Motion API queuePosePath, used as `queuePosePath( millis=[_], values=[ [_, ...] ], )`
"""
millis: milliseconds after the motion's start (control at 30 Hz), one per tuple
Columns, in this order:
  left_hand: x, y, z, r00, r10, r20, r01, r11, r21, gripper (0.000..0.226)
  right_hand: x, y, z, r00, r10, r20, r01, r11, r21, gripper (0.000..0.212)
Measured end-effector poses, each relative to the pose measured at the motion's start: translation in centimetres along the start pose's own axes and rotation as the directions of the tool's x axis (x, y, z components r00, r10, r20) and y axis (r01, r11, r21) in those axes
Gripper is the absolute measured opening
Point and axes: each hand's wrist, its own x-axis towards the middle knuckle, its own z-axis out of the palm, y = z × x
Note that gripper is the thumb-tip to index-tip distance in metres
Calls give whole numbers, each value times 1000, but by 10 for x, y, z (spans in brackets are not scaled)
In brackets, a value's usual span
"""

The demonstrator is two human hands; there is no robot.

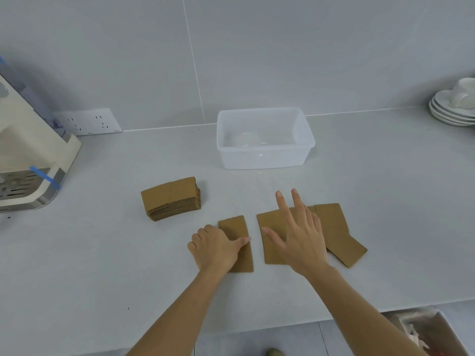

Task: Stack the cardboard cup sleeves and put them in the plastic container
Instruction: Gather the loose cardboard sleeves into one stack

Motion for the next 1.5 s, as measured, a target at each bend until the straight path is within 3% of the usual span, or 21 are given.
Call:
queuePosePath(
  millis=[433,633,767,867,1033,1167,1300,1500],
  values=[
    [7,-2,-4,991,-5,131,34,975,-221,73,-3,-1,-1,994,81,72,-84,996,43,75],
    [6,-6,-8,984,42,175,38,903,-429,45,-4,-3,-1,993,87,75,-93,992,89,73],
    [2,-8,-11,988,99,118,3,754,-657,28,-4,-3,-1,993,93,76,-98,994,58,73],
    [-3,-5,-16,986,153,69,-55,680,-732,9,-4,-3,0,993,99,67,-103,993,50,77],
    [-6,-3,-21,980,150,133,27,559,-829,11,-3,-3,4,987,153,50,-154,988,19,68],
    [-4,-7,-24,965,98,243,193,362,-912,15,-4,-5,7,969,233,84,-232,972,-16,63],
    [-5,-11,-23,945,104,310,277,250,-928,25,-7,-8,10,953,261,155,-257,965,-44,75],
    [-9,-14,-20,929,144,340,315,172,-934,27,-11,-12,11,937,260,233,-234,963,-136,91]
  ],
)
